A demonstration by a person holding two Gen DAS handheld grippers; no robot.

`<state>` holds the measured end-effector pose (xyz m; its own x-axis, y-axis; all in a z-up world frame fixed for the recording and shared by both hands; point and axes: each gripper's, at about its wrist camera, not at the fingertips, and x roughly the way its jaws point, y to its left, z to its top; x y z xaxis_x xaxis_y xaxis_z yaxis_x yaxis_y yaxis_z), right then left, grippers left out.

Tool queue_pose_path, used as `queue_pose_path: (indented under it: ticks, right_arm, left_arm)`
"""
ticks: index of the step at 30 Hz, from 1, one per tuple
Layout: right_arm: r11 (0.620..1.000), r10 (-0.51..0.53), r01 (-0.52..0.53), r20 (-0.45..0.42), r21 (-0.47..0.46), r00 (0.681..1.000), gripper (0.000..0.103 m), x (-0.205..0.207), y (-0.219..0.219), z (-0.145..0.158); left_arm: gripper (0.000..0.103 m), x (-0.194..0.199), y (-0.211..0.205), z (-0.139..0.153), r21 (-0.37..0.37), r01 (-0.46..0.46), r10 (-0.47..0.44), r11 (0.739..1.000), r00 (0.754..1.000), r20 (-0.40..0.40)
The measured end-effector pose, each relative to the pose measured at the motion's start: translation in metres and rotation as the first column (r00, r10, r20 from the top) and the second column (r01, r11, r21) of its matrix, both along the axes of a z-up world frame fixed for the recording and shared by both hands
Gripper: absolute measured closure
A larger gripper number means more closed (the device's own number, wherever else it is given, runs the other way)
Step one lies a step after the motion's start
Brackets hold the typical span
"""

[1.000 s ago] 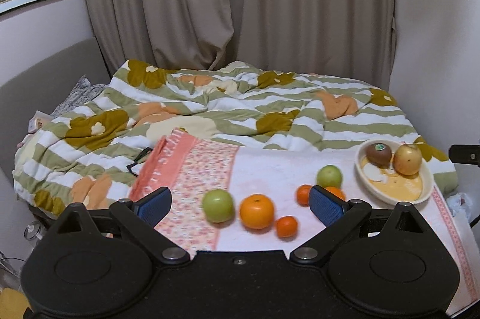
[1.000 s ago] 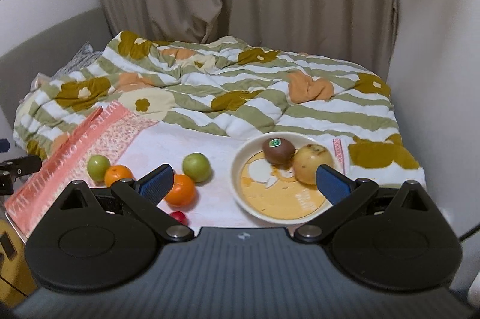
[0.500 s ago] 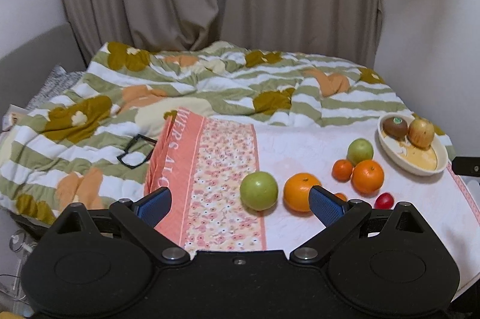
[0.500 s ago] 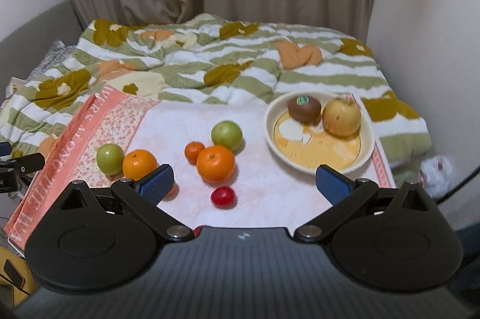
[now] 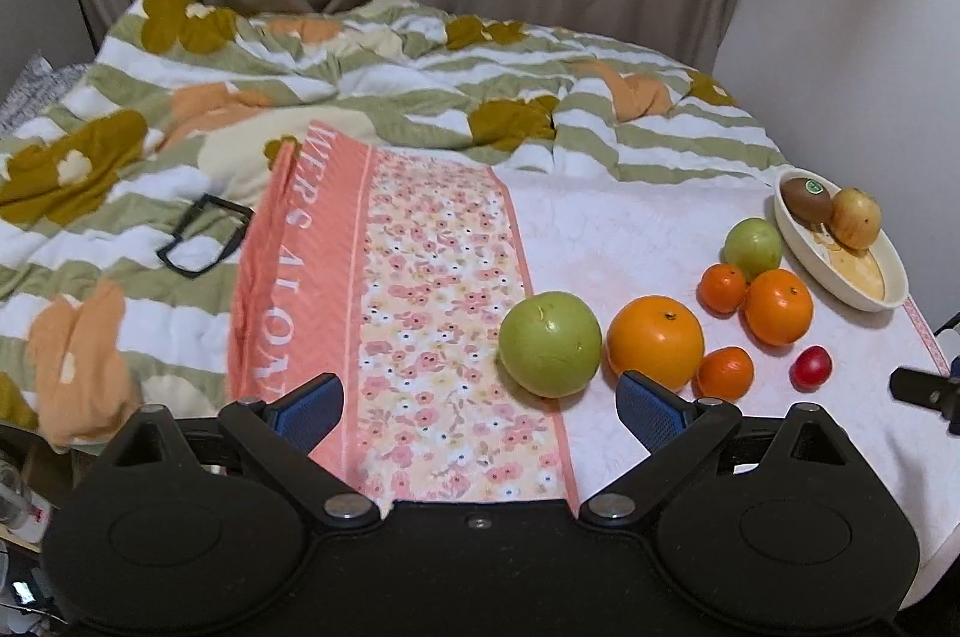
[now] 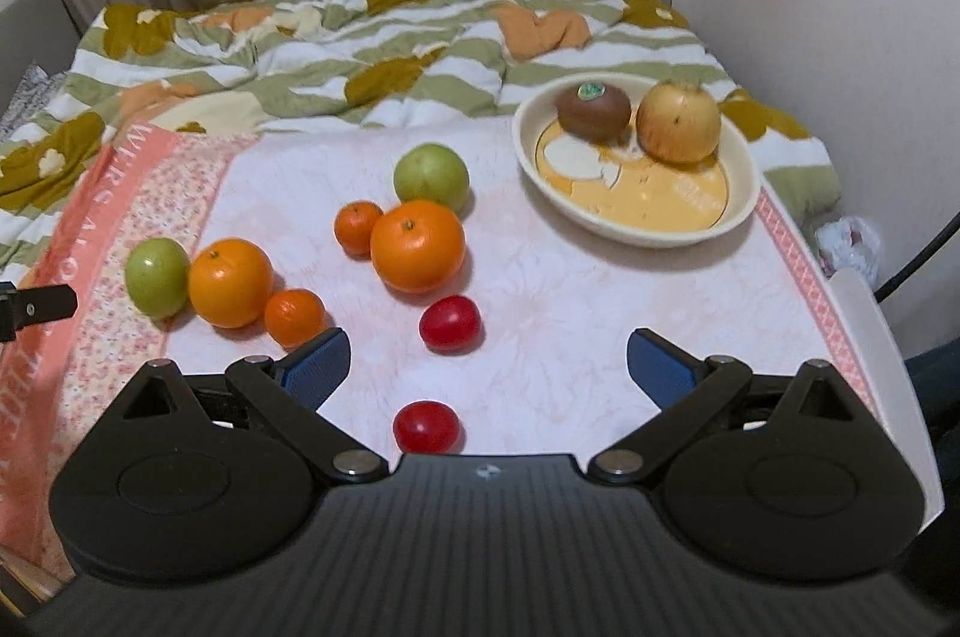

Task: Organize fruits
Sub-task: 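Grasp the green apple with the left tool while the right tool grasps a red cherry tomato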

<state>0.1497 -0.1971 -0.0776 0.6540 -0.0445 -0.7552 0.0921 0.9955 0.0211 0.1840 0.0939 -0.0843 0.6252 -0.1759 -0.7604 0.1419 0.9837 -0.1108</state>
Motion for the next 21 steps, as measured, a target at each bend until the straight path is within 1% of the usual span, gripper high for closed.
queue_pose_path:
  ticks: [5, 8, 11, 12, 15, 19, 21]
  right_arm:
    - [1.0, 0.012, -0.012, -0.029, -0.002, 0.999, 0.0, 0.015, 0.006, -0.017]
    - [1.0, 0.019, -0.02, -0.041, -0.013, 0.999, 0.0, 0.023, 0.009, -0.027]
    - [1.0, 0.026, -0.027, -0.056, -0.011, 0.998, 0.0, 0.029, 0.01, -0.035]
    - [0.999, 0.031, -0.031, -0.062, -0.008, 0.998, 0.0, 0.031, 0.011, -0.038]
    - [0.999, 0.044, -0.045, -0.083, -0.002, 0.996, 0.0, 0.037, 0.013, -0.045]
    - [0.998, 0.056, -0.055, -0.098, 0.013, 0.994, 0.005, 0.044, 0.012, -0.053]
    - [0.998, 0.059, -0.058, -0.108, 0.016, 0.992, 0.011, 0.047, 0.012, -0.056]
  left_arm:
    - [0.008, 0.019, -0.002, -0.012, -0.031, 0.012, -0.013, 0.999, 0.999, -0.031]
    - [0.008, 0.03, -0.003, -0.019, -0.08, 0.02, -0.024, 0.997, 0.998, -0.056]
    - [0.014, 0.04, -0.008, -0.027, -0.103, 0.032, -0.041, 0.994, 0.996, -0.077]
    - [0.017, 0.044, -0.01, -0.03, -0.108, 0.034, -0.043, 0.994, 0.995, -0.087]
    - [0.024, 0.052, -0.012, -0.037, -0.136, 0.026, -0.042, 0.99, 0.993, -0.112]
    - [0.025, 0.06, -0.011, -0.043, -0.178, 0.007, -0.031, 0.984, 0.991, -0.133]
    - [0.025, 0.063, -0.011, -0.046, -0.198, 0.003, -0.032, 0.98, 0.989, -0.145]
